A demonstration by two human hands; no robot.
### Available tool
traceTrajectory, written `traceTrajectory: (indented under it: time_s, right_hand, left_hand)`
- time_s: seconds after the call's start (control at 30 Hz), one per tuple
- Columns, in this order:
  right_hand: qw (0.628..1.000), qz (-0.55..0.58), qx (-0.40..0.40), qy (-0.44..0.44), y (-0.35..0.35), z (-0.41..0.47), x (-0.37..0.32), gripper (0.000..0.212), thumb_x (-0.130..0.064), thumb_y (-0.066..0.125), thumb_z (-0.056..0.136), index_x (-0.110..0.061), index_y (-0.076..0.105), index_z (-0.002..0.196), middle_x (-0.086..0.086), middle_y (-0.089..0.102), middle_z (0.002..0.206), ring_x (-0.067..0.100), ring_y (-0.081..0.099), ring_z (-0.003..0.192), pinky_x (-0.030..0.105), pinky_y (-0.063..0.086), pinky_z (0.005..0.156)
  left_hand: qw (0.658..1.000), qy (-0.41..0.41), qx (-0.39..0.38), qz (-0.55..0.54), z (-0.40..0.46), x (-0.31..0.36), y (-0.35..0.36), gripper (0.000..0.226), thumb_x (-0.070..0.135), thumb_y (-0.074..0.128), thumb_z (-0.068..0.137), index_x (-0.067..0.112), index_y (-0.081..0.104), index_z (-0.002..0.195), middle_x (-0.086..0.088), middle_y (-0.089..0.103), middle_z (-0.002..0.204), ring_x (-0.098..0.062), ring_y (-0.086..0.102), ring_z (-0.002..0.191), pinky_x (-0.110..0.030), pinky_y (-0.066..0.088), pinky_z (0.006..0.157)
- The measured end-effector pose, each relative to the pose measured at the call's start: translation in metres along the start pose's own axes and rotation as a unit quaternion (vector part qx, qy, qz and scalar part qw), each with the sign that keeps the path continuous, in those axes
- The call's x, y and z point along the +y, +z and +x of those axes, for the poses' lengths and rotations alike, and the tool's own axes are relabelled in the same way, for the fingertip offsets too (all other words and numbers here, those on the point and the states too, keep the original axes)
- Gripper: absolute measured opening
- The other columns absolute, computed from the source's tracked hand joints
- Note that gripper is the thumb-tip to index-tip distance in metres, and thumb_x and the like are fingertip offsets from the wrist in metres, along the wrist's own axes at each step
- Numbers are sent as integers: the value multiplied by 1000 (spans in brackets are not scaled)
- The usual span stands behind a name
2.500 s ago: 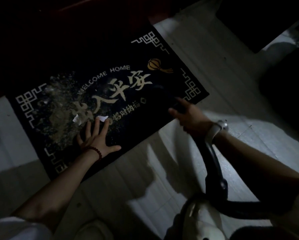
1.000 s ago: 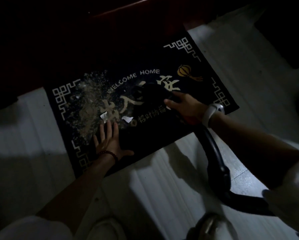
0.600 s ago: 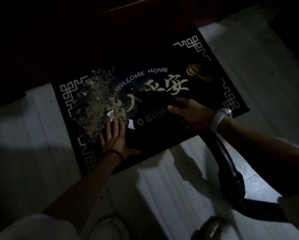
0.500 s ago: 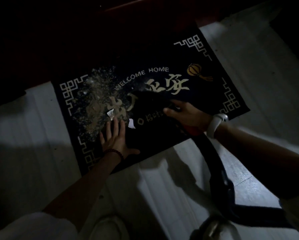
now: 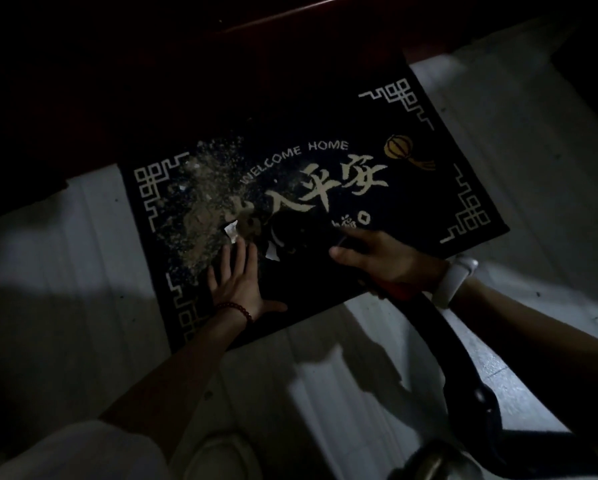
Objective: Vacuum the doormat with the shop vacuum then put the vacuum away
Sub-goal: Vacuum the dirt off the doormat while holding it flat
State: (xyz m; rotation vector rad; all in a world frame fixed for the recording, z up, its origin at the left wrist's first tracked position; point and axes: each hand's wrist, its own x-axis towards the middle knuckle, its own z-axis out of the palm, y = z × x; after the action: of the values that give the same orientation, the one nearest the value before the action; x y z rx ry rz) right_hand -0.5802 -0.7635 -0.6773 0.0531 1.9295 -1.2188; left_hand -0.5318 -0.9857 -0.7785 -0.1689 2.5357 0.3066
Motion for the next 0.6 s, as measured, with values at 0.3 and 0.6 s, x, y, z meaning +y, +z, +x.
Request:
traceTrajectory:
  time_s: [0.3,0.6]
  right_hand:
    - [918,-387,-23,-81,38,1,34,64,-53,44,90,-39,14,145,-1,45,142,20,47,126,28,37,102]
    - [916,-392,16,-81,21,14,20,64,-55,43,89,-41,15,145,6,52,136,28,51,120,35,43,98]
  left_hand:
    - [993,-1,99,-58,-17,-17,21,148,101,0,36,5,19,146,-10,9,156,-21,6,144,-38,-3,113]
    - [997,1,67,-31,-17,-20,17,144,94,18,31,13,-1,149,-2,-11,157,-16,-13,144,-39,-9,114]
